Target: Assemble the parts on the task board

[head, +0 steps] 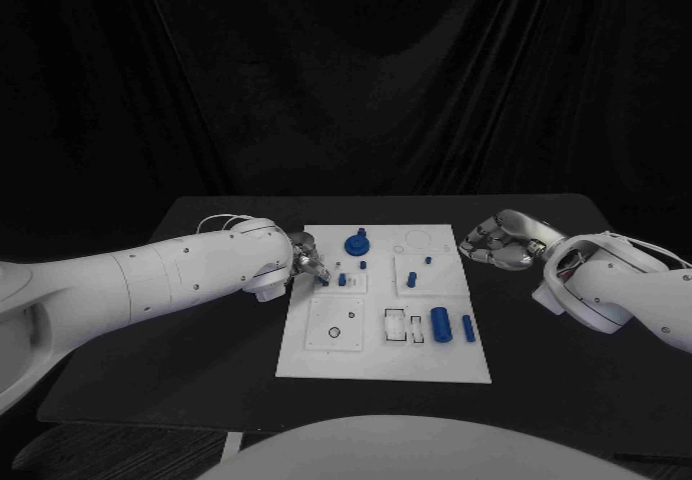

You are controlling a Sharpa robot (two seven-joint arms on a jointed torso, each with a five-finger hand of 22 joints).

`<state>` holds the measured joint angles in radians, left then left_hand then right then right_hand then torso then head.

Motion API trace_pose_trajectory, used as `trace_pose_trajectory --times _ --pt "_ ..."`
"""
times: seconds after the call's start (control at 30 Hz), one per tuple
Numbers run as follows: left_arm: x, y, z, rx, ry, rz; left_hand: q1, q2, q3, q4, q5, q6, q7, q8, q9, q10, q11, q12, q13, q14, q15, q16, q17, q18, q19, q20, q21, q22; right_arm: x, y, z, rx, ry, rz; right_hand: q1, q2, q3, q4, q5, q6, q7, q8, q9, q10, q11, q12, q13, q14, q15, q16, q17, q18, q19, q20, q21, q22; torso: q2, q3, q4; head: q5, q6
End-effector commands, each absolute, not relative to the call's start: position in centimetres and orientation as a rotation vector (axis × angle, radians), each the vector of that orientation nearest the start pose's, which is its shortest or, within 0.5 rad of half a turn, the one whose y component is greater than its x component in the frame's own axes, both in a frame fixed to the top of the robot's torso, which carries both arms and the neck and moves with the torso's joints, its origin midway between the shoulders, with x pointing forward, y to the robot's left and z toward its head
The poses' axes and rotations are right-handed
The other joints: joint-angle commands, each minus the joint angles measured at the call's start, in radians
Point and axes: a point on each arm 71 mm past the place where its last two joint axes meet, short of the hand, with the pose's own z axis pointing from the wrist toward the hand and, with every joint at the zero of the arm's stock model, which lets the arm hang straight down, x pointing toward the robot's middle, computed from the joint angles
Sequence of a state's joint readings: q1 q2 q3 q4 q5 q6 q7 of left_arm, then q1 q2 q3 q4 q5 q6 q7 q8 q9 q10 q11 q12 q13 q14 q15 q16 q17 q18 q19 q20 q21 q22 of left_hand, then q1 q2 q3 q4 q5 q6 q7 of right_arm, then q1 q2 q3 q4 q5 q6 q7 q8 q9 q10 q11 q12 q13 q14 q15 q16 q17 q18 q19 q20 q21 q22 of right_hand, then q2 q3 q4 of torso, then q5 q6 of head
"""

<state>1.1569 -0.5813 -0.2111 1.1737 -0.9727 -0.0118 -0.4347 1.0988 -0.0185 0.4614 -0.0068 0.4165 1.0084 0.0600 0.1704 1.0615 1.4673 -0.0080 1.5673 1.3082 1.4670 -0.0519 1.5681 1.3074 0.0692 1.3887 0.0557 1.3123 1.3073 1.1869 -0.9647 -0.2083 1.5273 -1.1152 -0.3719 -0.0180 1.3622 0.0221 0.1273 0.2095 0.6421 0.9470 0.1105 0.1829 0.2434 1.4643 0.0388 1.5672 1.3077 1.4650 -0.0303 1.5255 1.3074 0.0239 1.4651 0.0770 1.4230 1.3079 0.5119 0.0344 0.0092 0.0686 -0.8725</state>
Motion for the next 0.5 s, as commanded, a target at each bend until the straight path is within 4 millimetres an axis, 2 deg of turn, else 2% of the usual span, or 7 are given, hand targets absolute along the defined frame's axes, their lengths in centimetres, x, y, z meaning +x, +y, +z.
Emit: trace_pose_trajectory --times 0.03,0.5 --pt "49.43 18.97 -31.87 -0.318 2.368 -0.372 0.0 0.011 0.005 0.0 0.004 0.002 -0.009 0.006 0.001 0.104 -0.008 0.003 0.263 0.104 -0.006 0.003 0.263 -0.003 0.003 0.0 -0.004 0.176 45.22 -26.68 -24.94 0.189 1.866 0.679 0.011 0.0 0.005 0.0 0.005 -0.003 0.006 0.001 0.001 0.106 -0.002 0.004 0.263 0.085 -0.004 -0.003 0.168 0.016 0.032 -0.004 -0.003 0.209 0.0 -0.0002 0.0003 -0.001 0.0" --pt "49.23 18.92 -32.0 -0.31 2.387 -0.367 0.001 0.011 0.007 -0.001 0.005 0.0 -0.008 0.005 0.001 0.104 -0.008 0.003 0.263 0.104 -0.006 0.003 0.263 -0.002 0.002 0.0 -0.006 0.175 45.2 -26.68 -25.12 0.19 1.872 0.677 0.011 0.0 0.006 -0.001 0.005 -0.004 0.006 0.001 0.001 0.106 -0.002 0.004 0.263 0.085 -0.004 -0.003 0.168 0.016 0.032 -0.004 -0.004 0.209 -0.001 0.0004 0.0001 0.002 0.0"
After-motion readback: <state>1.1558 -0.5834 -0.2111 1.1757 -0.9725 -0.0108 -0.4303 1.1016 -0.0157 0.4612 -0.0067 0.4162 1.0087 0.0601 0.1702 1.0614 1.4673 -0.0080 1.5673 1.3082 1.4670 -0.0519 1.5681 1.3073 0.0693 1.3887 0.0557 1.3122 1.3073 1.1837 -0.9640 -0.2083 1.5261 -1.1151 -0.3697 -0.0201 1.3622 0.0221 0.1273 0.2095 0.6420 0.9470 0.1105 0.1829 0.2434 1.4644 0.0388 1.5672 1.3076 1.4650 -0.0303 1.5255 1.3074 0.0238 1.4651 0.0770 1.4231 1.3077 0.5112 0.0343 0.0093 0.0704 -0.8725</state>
